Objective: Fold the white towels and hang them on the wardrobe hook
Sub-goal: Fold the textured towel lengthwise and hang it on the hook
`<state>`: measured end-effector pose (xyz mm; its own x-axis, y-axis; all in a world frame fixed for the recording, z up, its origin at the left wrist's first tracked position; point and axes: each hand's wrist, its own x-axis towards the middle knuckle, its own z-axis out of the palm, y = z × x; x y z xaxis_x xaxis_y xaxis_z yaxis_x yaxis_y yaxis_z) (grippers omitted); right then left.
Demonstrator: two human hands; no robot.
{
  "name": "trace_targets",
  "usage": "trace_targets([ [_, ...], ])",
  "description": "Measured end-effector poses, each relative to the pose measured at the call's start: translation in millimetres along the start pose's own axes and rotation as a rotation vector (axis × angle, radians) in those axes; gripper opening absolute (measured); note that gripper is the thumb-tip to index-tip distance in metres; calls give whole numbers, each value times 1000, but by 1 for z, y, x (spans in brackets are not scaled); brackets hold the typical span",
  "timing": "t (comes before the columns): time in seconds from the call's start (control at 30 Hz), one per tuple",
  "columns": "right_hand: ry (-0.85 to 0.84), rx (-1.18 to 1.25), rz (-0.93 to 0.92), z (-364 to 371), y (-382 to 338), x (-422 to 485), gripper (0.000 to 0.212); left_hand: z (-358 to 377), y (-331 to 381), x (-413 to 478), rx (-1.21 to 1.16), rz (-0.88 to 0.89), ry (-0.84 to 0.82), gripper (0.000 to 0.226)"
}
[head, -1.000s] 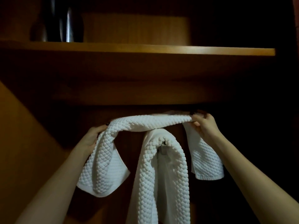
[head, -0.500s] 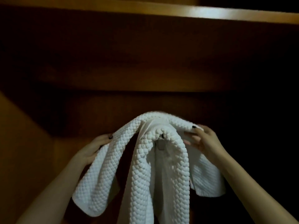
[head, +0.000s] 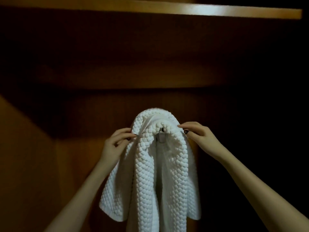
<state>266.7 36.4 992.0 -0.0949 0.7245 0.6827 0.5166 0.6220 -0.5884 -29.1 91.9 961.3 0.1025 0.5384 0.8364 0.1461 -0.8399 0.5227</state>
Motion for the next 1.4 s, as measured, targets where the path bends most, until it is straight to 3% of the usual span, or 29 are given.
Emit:
trace_targets([
  [0.07, -44, -12, -2, 7, -3, 10, 41, 4, -1, -1, 116, 12, -75, 48],
  [0.2, -54, -21, -2, 16, 5, 20, 39, 4, -14, -6, 294, 78, -107, 38],
  [0.3, -68, -44, -35, 11, 10, 18, 47, 7, -15, -4, 296, 50, -121, 37],
  [0.43, -80, -68, -65, 6, 13, 20, 53, 1, -14, 11, 255, 46, -93, 52],
  [0.57, -42, -155, -116, 6, 14, 24, 65, -3, -15, 16, 294, -7, -136, 49],
  [0.8, 33, -213, -220, 15, 36, 17, 60, -7, -32, -18, 335, -41, -209, 62],
  [0.9, 21, -172, -185, 13, 53, 6, 58, -5, -40, -40, 287, -56, -209, 59],
  [1.03, -40, -224, -129, 19, 67, -14, 67, -3, -55, -73, 344, -31, -77, 78],
  [1.1, -33, -250, -99, 20, 74, -30, 73, -1, -56, -88, 384, -41, -32, 76],
  [1.3, -112, -202, 57, 27, 95, -78, 95, -2, -73, -116, 546, -124, -87, 70],
  [1.4, -9, -259, 134, 38, 112, -98, 89, -7, -89, -124, 678, -82, -66, 69],
])
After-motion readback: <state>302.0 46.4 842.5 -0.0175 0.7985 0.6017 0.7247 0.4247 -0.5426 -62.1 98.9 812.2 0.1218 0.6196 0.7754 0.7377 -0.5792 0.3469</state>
